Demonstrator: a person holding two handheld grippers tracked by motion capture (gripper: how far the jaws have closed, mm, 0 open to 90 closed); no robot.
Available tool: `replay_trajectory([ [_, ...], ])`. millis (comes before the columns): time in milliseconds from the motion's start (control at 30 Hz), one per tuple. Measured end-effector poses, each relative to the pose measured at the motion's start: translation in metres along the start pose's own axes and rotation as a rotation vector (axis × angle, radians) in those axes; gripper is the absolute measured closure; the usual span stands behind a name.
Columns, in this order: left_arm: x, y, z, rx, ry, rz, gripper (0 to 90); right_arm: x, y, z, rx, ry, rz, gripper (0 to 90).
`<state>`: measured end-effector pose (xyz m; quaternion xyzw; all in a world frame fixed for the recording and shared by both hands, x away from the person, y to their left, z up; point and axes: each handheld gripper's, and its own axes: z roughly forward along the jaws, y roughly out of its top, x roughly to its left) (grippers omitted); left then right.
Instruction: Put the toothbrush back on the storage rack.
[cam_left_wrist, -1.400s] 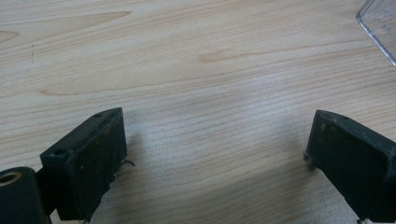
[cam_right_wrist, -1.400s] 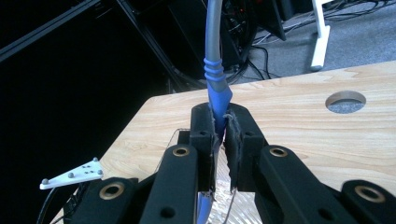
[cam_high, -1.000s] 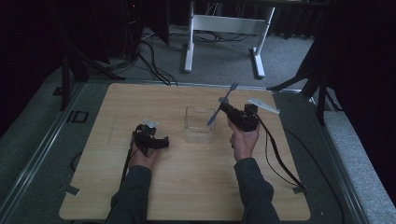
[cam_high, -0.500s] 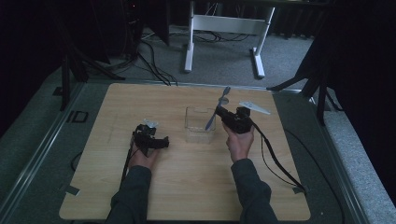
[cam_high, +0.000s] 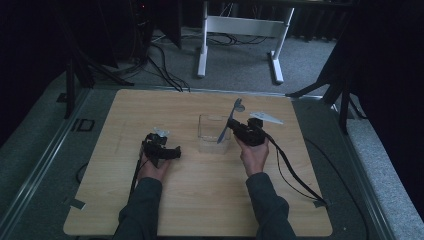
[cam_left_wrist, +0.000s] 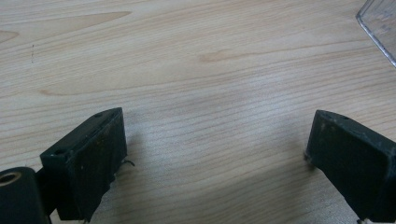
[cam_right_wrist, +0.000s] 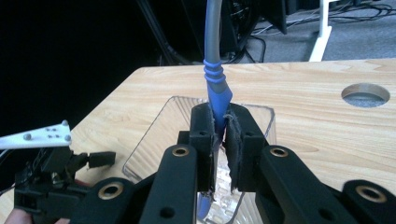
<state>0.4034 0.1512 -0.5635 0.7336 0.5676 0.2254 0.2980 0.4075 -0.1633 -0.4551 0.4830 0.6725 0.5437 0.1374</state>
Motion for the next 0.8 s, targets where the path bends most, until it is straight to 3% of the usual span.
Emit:
replay_trajectory([
  [100, 0.0, 0.0, 0.0, 0.001, 0.0, 0.001, 5.0, 0.001, -0.001, -0.001, 0.006, 0.013, -0.025, 61.0],
  [200, 0.0, 0.0, 0.0, 0.0, -0.001, 0.0, 5.1, 0.002, 0.001, -0.005, -0.008, 0.026, -0.038, 51.1],
  [533, 0.0, 0.0, 0.0, 0.001, -0.002, 0.003, 5.1, -0.004, 0.005, -0.029, -0.011, 0.0, -0.088, 40.4],
  [800, 0.0, 0.0, 0.0, 0.001, -0.001, 0.002, 5.1, -0.029, -0.017, -0.048, 0.12, -0.056, -0.139, 37.2],
])
